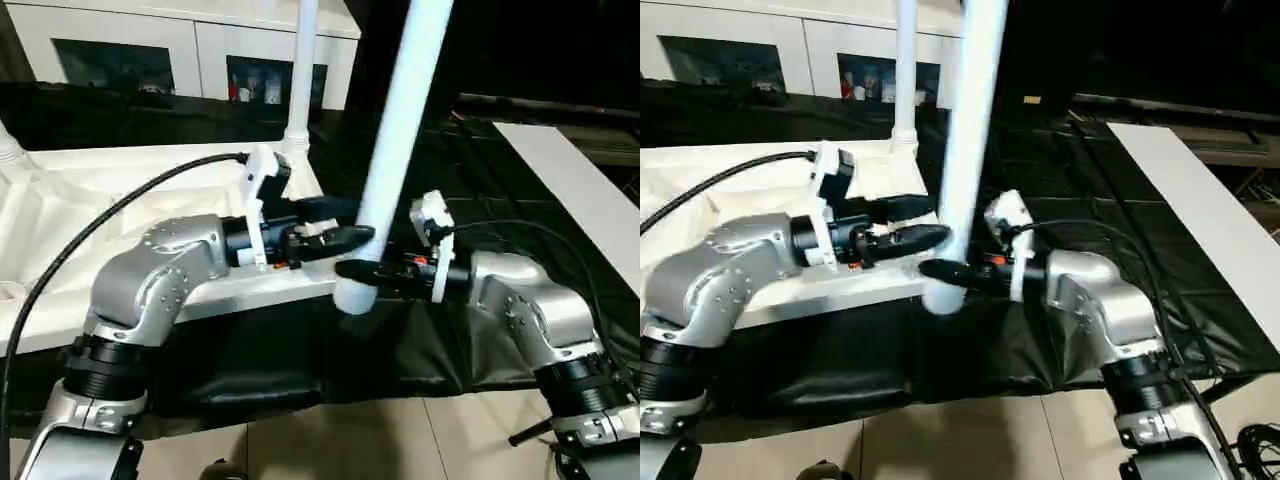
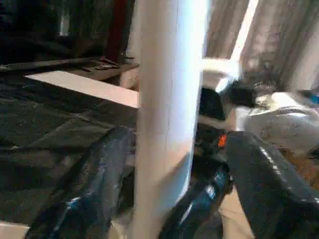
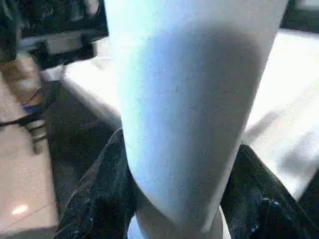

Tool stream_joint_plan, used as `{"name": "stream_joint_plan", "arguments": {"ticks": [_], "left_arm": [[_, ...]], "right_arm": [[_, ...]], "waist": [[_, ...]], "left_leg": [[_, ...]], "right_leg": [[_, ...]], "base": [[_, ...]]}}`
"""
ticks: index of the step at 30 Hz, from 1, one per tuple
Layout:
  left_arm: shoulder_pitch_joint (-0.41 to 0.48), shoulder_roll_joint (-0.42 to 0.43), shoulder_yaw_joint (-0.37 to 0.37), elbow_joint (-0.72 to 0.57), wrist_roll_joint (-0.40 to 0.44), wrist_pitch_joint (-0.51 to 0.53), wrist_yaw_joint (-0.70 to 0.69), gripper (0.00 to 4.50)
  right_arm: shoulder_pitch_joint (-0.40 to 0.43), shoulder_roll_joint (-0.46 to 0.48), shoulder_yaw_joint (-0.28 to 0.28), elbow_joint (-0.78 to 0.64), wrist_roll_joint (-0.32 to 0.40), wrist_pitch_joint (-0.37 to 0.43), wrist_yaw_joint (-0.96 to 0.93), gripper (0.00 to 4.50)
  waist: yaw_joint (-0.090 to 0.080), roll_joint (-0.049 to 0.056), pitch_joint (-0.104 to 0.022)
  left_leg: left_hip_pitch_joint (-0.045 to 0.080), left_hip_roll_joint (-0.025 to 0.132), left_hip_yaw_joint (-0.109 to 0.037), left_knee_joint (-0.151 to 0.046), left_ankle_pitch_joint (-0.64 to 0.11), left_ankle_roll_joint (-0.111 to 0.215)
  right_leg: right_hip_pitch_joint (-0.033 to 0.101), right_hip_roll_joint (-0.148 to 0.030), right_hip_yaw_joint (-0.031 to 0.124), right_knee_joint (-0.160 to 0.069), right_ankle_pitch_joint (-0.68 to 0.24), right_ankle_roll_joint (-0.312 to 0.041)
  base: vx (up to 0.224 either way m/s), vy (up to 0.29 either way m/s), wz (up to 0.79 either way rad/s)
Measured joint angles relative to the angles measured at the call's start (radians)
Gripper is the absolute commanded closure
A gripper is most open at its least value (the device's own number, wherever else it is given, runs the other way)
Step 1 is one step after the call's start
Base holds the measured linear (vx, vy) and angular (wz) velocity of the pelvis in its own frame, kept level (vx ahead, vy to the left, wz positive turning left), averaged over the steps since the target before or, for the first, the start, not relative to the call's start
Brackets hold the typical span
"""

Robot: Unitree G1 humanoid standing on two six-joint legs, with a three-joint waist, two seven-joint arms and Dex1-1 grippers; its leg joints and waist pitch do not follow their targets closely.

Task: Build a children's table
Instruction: Insert table leg to table base

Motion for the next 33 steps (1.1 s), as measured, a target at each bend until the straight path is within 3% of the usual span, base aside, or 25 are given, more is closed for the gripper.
{"name": "stream_joint_plan", "arguments": {"ticks": [3,6,10,15,19,24,29,30,31,33], "left_arm": [[-0.004,-0.012,0.004,0.042,0.069,-0.039,0.085,0.66],[0.001,-0.080,0.053,0.097,0.182,-0.108,0.331,0.66],[0.094,-0.125,0.119,0.068,0.244,-0.134,0.525,0.66],[0.207,-0.187,0.143,0.037,0.302,-0.171,0.654,0.66],[0.303,-0.215,0.142,-0.043,0.373,-0.265,0.748,0.66],[0.341,-0.214,0.138,-0.098,0.413,-0.312,0.772,0.66],[0.344,-0.233,0.128,-0.107,0.431,-0.328,0.788,0.66],[0.343,-0.236,0.127,-0.107,0.432,-0.328,0.796,0.66],[0.340,-0.242,0.123,-0.107,0.438,-0.328,0.803,0.66],[0.338,-0.242,0.124,-0.108,0.445,-0.328,0.811,0.66]], "right_arm": [[0.000,0.007,-0.034,0.048,-0.043,-0.047,-0.094,2.62],[0.001,0.056,-0.104,0.080,-0.100,-0.081,-0.301,2.62],[0.031,0.070,-0.170,0.045,-0.145,-0.079,-0.482,2.62],[0.102,0.112,-0.172,-0.022,-0.178,-0.079,-0.560,2.62],[0.195,0.152,-0.157,-0.111,-0.168,-0.109,-0.568,2.62],[0.253,0.165,-0.142,-0.177,-0.166,-0.119,-0.568,2.62],[0.288,0.202,-0.130,-0.242,-0.167,-0.127,-0.580,2.62],[0.293,0.203,-0.125,-0.242,-0.169,-0.129,-0.586,2.62],[0.304,0.204,-0.125,-0.243,-0.171,-0.139,-0.599,2.62],[0.308,0.205,-0.125,-0.243,-0.174,-0.140,-0.607,2.62]], "waist": [[0.001,0.000,0.000],[-0.002,0.000,0.000],[-0.004,0.002,-0.001],[-0.007,0.002,0.000],[-0.011,0.002,0.000],[-0.012,0.003,0.000],[-0.017,0.019,0.003],[-0.015,0.023,0.003],[-0.028,0.038,0.003],[-0.033,0.055,0.000]], "left_leg": [[0.000,0.000,0.000,0.001,0.000,0.000],[0.000,0.000,0.000,0.001,0.001,-0.001],[-0.001,0.000,0.000,0.000,0.000,-0.001],[-0.001,0.000,0.000,0.000,0.000,0.000],[0.000,0.000,0.000,0.000,0.000,0.000],[0.000,0.000,-0.001,0.000,0.000,0.000],[0.000,-0.001,-0.001,0.000,0.000,0.000],[-0.011,-0.004,-0.010,0.001,0.000,0.000],[-0.024,-0.007,-0.037,0.000,0.003,0.004],[-0.044,-0.013,-0.067,0.001,0.006,0.008]], "right_leg": [[0.000,0.000,0.000,0.000,0.001,0.000],[0.000,0.000,0.000,0.000,0.002,0.001],[0.000,0.000,0.000,-0.001,0.001,0.001],[-0.001,0.001,0.000,-0.002,0.001,0.002],[0.000,0.000,0.001,-0.002,0.001,0.003],[0.000,0.000,0.001,-0.002,0.000,0.009],[0.000,0.000,0.002,-0.006,0.003,0.011],[0.004,-0.003,-0.007,-0.007,0.003,0.011],[0.014,-0.006,-0.035,-0.022,0.004,0.011],[0.020,-0.012,-0.069,-0.036,0.013,0.002]], "base": [[0.000,0.000,0.00],[0.000,0.000,0.00],[0.000,0.000,0.00],[0.000,0.000,0.00],[0.000,0.000,0.00],[0.000,0.000,0.00],[0.000,0.000,0.00],[-0.022,-0.003,0.23],[-0.022,-0.003,0.23],[0.003,-0.010,0.43]]}}
